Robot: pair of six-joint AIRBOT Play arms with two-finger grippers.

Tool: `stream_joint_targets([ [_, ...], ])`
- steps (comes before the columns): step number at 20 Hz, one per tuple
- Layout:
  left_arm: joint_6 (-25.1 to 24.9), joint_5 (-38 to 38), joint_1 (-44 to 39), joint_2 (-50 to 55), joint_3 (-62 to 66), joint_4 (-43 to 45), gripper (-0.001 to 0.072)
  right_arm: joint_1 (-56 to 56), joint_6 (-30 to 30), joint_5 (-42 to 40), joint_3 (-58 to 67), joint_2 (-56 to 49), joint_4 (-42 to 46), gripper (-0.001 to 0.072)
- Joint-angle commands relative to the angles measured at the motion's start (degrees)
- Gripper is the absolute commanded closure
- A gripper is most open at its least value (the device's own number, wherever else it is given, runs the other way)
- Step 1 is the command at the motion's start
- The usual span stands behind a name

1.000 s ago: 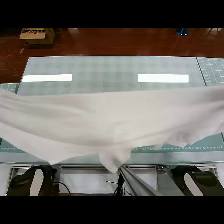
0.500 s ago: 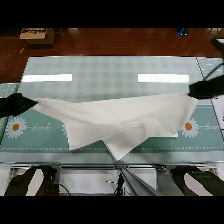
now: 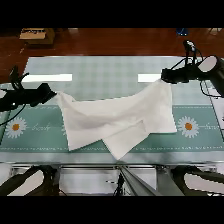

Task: Fold the shirts.

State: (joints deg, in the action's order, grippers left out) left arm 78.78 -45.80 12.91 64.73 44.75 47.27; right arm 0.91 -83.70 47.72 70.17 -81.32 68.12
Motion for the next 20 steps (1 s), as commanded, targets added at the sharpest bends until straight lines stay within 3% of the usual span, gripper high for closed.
stream_joint_targets([
  [1, -0.1, 9.1, -1.5, 4.5, -0.2, -0.8, 0.0686, 0.0, -0.1, -9.4, -0.1, -2.6, -0.7, 0.0682],
  [4, -0.1, 2.7, -1.5, 7.0, -0.1, -0.8, 0.0683, 0.0, -0.1, -7.7, -0.1, -2.7, -0.3, 0.068],
  [5, -0.2, -0.2, -1.2, 7.1, 0.0, -0.7, 0.0602, 0.0, -0.1, -6.7, 0.0, -2.4, -0.3, 0.066],
  [6, -0.2, -3.5, -0.3, 6.9, 0.6, -0.7, 0.0386, 0.3, -0.1, -5.3, 0.1, -1.7, -0.3, 0.0584],
  [7, -0.2, -8.2, 1.5, 6.8, 2.0, -0.5, 0.0241, 0.9, 0.0, -3.2, 0.5, -0.5, 0.2, 0.0492],
  [8, -0.4, -13.9, 3.8, 6.6, 3.9, 0.4, 0.023, 1.5, 0.6, -1.2, 1.2, 1.0, 1.5, 0.0399],
  [9, -1.7, -20.9, 6.6, 6.3, 6.1, 1.5, 0.023, 2.4, 1.5, 1.0, 1.8, 3.0, 4.3, 0.0357],
  [11, -1.9, -32.5, 11.8, 4.5, 8.7, 3.7, 0.0231, 4.6, 2.7, 4.7, 2.3, 7.5, 13.7, 0.0356],
  [14, -3.3, -42.9, 16.9, -1.2, 6.0, 5.4, 0.0231, 9.0, 2.9, 11.0, 2.3, 12.0, 27.5, 0.0354],
  [20, -2.6, -43.3, 13.9, -7.6, -13.3, 5.3, 0.023, 21.2, 3.7, 12.6, -2.4, 12.5, 15.5, 0.035],
])
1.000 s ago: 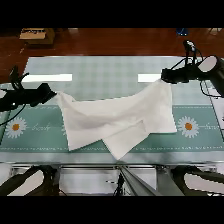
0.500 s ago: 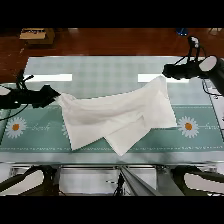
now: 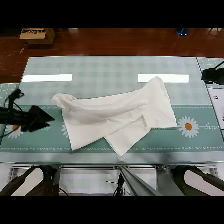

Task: Fold the shirts.

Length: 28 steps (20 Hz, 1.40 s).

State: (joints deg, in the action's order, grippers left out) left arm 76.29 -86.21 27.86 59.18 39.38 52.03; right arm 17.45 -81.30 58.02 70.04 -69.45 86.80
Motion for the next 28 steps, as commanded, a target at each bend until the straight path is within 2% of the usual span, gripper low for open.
stream_joint_targets([
  [1, -0.6, -2.5, -2.2, -2.0, -10.6, 0.5, 0.023, 5.4, 1.8, 2.5, -3.6, 0.7, -4.2, 0.0346],
  [2, -0.7, -1.3, -3.2, -2.0, -13.1, 0.5, 0.023, 6.0, 2.1, 2.8, -4.9, 0.7, -4.9, 0.031],
  [6, -0.3, 5.8, -6.1, -1.9, -19.2, 0.5, 0.023, 5.9, 3.5, 2.9, -8.5, 0.7, -5.4, 0.0304],
  [12, 0.5, 13.4, -11.5, -1.2, -19.4, -1.5, 0.023, 5.9, 3.9, 2.2, -8.7, 0.7, -5.4, 0.0304],
  [17, 1.6, 18.7, -18.3, 7.3, -19.4, -1.6, 0.023, 5.9, 3.9, 2.5, -8.7, 0.7, -5.6, 0.0304],
  [20, 2.0, 22.6, -20.8, 13.3, -19.2, -5.2, 0.0245, 5.9, 3.9, 2.5, -8.7, 0.7, -7.1, 0.0303],
  [21, 3.0, 22.4, -20.6, 13.6, -18.9, -4.7, 0.0265, 5.9, 4.0, 2.5, -8.7, 0.7, -7.8, 0.0302],
  [22, 2.5, 22.6, -20.6, 13.6, -18.9, -3.9, 0.0348, 5.9, 4.0, 2.4, -8.7, 0.7, -8.3, 0.0302],
  [23, 2.3, 22.8, -20.6, 13.6, -18.9, -3.1, 0.0569, 5.9, 4.0, 2.4, -8.7, 0.7, -8.7, 0.0302],
  [24, 1.7, 22.8, -20.6, 13.6, -18.9, -3.2, 0.0685, 5.9, 4.1, 2.3, -8.7, 0.7, -8.7, 0.0302],
  [28, 0.7, 21.9, -20.6, 13.0, -18.9, -3.2, 0.0686, 6.0, 5.0, 2.1, -8.7, 0.2, -8.9, 0.0288],
])
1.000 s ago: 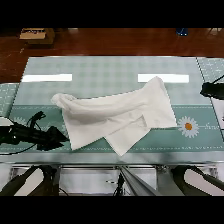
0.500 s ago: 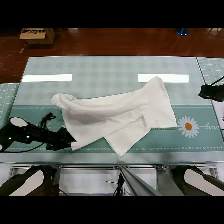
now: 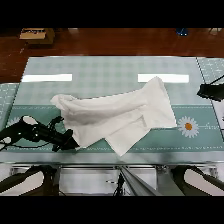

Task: Fold the shirts.

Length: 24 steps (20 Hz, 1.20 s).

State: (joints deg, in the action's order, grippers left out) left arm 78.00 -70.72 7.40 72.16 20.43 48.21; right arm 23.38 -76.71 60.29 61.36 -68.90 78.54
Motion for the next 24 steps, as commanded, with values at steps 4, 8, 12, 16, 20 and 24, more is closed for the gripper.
stream_joint_targets([
  [4, -1.9, 5.4, -0.2, -1.8, 0.0, 0.6, 0.0686, 0.9, 4.9, 1.2, -0.1, -7.5, -15.5, 0.0224],
  [8, -2.6, 4.2, -0.2, -3.6, 0.0, 0.3, 0.0686, 0.8, 21.4, 0.9, -0.1, -16.7, -38.8, 0.0222],
  [12, -2.6, 4.3, -0.2, -4.0, 0.5, -0.3, 0.0686, 1.0, 24.8, -2.2, -0.1, -22.8, -46.9, 0.0221],
  [16, -2.5, 4.3, -0.2, -4.0, 1.4, -0.5, 0.0686, 0.1, 26.4, -2.0, -0.1, -27.6, -47.0, 0.0222],
  [20, -2.6, 4.7, -0.2, -4.0, 1.5, -1.5, 0.0686, -3.6, 26.4, -4.7, 0.0, -30.5, -46.3, 0.0234],
  [24, -8.3, 5.2, -0.2, -4.0, 3.1, -5.7, 0.0686, -5.4, 24.5, -5.7, 2.8, -30.4, -40.7, 0.0681],
])
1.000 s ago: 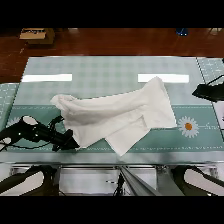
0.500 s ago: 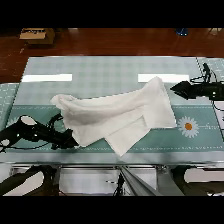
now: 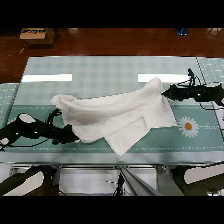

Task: Fold the shirts.

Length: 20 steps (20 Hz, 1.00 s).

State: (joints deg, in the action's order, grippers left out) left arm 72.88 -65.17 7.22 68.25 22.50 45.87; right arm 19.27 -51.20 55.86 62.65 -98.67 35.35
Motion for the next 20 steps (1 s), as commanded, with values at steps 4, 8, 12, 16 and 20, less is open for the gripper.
stream_joint_targets([
  [4, -5.0, -1.8, 0.0, -1.5, 7.5, -4.6, 0.0686, 0.3, -1.6, 5.6, 7.7, 3.1, 2.6, 0.0683],
  [8, -4.9, -6.3, 0.0, -8.1, 23.9, -6.2, 0.0686, 1.7, -1.1, 11.8, 14.7, 15.1, 2.6, 0.0683],
  [12, -4.9, 0.9, 1.2, -17.0, 51.3, -12.5, 0.0686, 1.7, -5.8, 9.0, 20.1, 31.8, -3.6, 0.0683],
  [16, -4.7, 7.8, 4.9, -20.3, 79.1, -11.7, 0.0687, 1.7, -8.2, 0.7, 26.4, 48.2, -5.6, 0.0683],
  [20, 4.3, 6.6, 6.4, -23.1, 91.5, -8.8, 0.0687, 1.7, -20.2, -3.5, 33.8, 60.4, 7.9, 0.0683],
])
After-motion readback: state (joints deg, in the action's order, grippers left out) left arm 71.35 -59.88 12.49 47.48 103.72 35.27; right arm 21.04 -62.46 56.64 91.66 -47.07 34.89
